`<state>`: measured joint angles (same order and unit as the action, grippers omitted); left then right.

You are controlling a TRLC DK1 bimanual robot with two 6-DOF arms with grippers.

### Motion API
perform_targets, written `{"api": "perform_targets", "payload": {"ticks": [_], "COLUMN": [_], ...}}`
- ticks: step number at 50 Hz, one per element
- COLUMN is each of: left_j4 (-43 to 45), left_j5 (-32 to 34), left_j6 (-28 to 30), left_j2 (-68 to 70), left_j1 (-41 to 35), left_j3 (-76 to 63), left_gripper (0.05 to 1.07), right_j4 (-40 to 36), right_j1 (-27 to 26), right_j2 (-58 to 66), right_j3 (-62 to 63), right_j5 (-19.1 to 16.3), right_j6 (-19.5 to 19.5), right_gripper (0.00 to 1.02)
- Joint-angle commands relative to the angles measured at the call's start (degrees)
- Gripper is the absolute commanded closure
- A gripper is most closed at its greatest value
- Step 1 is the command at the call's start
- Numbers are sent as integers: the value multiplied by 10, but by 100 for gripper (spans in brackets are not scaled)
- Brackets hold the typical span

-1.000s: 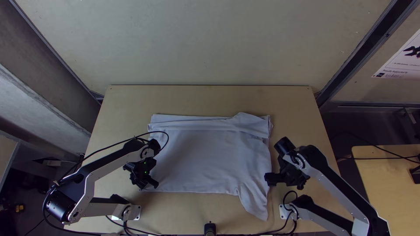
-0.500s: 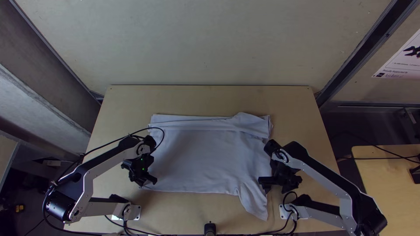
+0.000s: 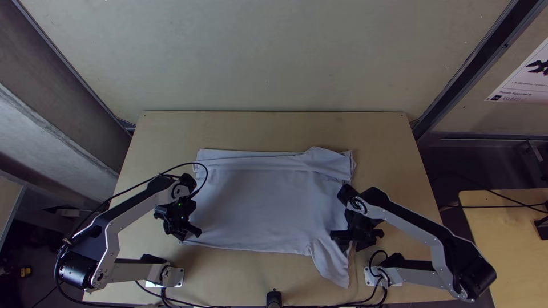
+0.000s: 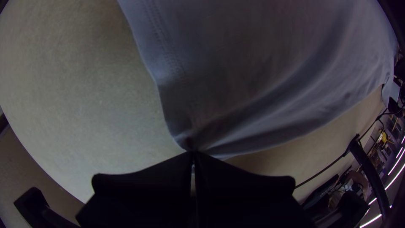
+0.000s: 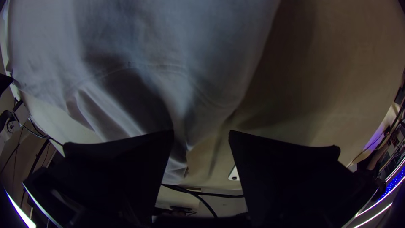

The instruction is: Fold the t-shirt

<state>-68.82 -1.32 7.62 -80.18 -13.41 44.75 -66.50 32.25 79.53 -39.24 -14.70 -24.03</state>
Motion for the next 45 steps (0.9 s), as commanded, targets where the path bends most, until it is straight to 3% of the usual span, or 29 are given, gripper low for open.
{"api": "perform_targets", "payload": {"ticks": [1,8,17,32,45], "left_j4": [-4,-4,-5,-2,2], "left_j5": [-6,-10,-10,-4,1], "left_j6": [22,35,48,62,68], "left_j2": [10,11,12,13,16], "left_j1": [15,31,57,105,133], "left_j3": [4,9,31,72,82], "left_gripper": [104,104,104,104,104], "right_j4": [10,36,1,-86,-110], "right_j1": [6,36,48,-8,-73], "right_j2": [22,20,9,-67,-69], "right_j3": [13,14,-22,-103,-101], "right_j5": [-9,-8,-6,26,87], "right_j6": [-2,11,9,17,60], "right_gripper": [58,100,100,100,100]}}
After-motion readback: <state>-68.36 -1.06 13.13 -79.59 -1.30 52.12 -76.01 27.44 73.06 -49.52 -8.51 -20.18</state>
